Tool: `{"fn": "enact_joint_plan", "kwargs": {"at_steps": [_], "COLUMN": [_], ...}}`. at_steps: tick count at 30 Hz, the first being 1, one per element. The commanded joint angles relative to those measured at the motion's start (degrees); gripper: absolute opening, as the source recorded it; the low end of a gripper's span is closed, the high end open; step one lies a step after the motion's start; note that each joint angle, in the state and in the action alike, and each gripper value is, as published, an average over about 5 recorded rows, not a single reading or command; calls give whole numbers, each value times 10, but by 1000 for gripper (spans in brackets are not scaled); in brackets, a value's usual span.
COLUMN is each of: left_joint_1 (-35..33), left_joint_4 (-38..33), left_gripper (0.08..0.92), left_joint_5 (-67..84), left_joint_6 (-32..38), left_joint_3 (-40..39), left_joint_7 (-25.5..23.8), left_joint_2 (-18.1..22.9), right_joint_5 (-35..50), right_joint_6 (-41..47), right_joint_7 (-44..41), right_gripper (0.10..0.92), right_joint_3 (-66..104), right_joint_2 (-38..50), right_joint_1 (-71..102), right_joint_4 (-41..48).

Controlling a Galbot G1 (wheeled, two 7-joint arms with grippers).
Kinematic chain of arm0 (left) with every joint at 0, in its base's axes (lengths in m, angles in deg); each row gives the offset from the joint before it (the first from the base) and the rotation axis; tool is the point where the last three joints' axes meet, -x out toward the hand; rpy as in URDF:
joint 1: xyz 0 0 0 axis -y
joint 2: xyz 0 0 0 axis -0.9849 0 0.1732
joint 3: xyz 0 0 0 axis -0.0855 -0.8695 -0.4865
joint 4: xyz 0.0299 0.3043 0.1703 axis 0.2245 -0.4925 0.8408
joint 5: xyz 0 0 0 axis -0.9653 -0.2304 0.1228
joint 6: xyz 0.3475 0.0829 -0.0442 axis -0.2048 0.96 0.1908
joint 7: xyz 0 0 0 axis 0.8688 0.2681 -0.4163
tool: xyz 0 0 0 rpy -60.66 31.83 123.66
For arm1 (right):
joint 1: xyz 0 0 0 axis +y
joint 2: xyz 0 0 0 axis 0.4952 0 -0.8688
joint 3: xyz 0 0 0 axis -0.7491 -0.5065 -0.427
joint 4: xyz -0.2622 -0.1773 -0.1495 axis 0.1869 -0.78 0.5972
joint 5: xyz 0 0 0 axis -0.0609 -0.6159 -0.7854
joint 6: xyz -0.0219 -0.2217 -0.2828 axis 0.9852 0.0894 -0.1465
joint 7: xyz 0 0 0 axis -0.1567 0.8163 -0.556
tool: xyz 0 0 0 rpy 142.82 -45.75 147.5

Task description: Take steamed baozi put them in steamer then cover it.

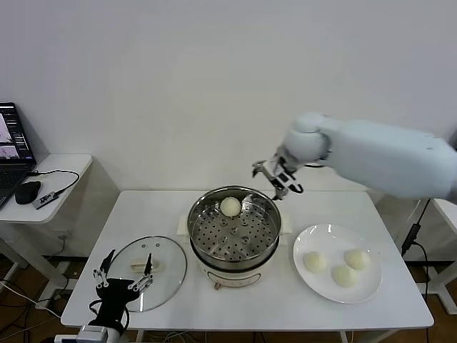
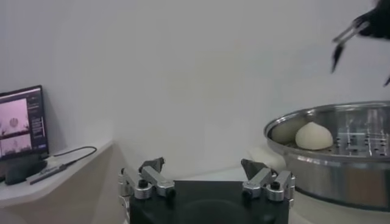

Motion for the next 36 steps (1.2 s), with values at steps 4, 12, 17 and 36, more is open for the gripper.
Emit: {"fn": "enact_joint_plan", "kwargs": {"at_steps": [4,12,17,36], "left_joint_1": [-3,9,8,7], "left_joint_4": [5,11,15,28], "left_gripper": [823,823,823,823], "left_joint_5": [10,17,17,15], "left_joint_6": [-6,-7,-6,-7], "left_joint_3": [7,10,12,25], "left_joint_7": [-8,-11,-11,-12], "left_joint_2": [-30,-31,-28,-20], "right_joint_5": [36,-25,-65,-124], "right_joint_6": [141,113,102,67], "right_joint_7": [-23,-14,-6,23], "right_gripper": [823,823,823,823], "right_joint_3": [-22,53,162,250], "right_joint_2": [271,310,297,177], "right_joint_1": [15,170,304,435], "right_joint_4": [-162,-150,-117,29]}}
